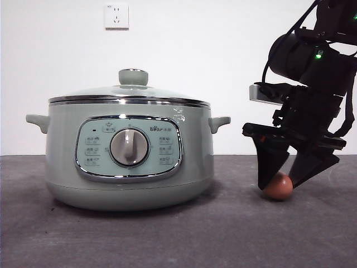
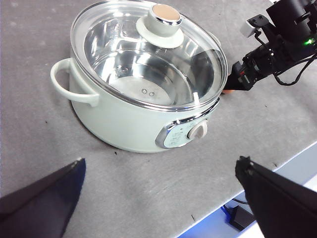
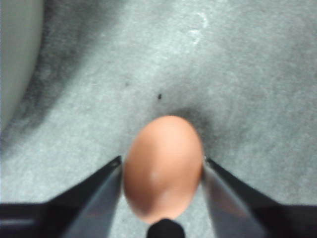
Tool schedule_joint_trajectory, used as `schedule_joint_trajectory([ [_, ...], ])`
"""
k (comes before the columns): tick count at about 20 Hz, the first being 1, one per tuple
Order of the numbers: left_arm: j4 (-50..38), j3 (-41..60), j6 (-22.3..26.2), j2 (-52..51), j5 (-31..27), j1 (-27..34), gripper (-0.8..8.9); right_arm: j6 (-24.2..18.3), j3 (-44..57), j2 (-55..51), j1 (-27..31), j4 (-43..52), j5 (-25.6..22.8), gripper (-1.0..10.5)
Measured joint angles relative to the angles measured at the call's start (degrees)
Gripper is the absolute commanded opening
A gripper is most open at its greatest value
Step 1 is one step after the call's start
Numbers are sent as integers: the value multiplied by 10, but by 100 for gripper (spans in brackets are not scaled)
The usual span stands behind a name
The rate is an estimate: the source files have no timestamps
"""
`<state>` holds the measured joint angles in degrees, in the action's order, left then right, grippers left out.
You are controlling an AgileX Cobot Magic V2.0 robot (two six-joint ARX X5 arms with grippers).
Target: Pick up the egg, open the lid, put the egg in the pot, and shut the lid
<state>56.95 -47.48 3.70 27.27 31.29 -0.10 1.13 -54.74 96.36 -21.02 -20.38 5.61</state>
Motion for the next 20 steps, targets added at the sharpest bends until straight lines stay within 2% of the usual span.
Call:
schedule_joint_trajectory([
  [3,0,0,0,0,0,0,658,0,0,0,0,0,1,-12],
  [11,0,0,0,3,-3,0,658,0,-1,-19,0,-19,2,-12],
  [14,-25,0,0,22,-12,0,658,0,-1,-94,0,-44,2,-12],
  [20,-149,-14,-8,117,-12,-12,658,0,-1,-284,0,-137,2,-12],
])
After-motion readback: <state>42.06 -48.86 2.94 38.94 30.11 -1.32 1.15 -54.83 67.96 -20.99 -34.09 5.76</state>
